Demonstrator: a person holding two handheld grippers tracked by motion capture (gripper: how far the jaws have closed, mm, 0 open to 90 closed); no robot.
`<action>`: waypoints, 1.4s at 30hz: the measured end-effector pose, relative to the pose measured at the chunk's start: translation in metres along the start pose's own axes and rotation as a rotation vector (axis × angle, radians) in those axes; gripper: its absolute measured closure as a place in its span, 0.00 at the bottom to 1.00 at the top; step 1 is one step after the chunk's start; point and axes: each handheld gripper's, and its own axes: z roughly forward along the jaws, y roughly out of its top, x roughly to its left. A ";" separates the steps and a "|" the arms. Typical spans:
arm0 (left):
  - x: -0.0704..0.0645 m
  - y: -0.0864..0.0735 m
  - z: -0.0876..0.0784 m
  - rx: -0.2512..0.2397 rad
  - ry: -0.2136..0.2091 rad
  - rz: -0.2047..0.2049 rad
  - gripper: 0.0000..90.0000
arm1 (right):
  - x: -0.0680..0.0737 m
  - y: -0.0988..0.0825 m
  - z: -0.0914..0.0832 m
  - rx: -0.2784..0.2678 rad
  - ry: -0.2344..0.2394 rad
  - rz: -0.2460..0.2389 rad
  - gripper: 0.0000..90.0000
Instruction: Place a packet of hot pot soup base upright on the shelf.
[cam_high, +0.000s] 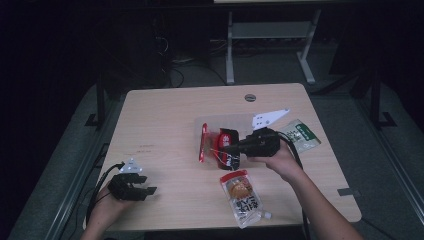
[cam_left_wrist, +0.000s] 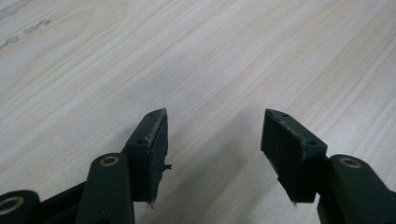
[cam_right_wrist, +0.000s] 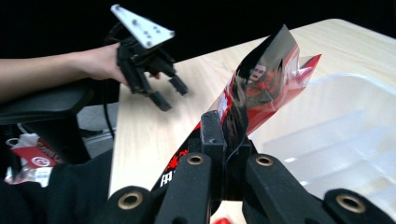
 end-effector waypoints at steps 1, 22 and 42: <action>0.000 0.000 0.000 0.001 -0.002 0.004 0.45 | -0.002 0.000 -0.002 0.002 -0.007 0.001 1.00; 0.001 0.000 0.000 -0.011 -0.008 0.004 0.45 | -0.032 -0.008 -0.020 -0.007 -0.099 0.062 1.00; 0.001 0.000 0.001 -0.004 -0.010 0.006 0.45 | -0.038 -0.014 -0.016 0.024 -0.128 0.075 1.00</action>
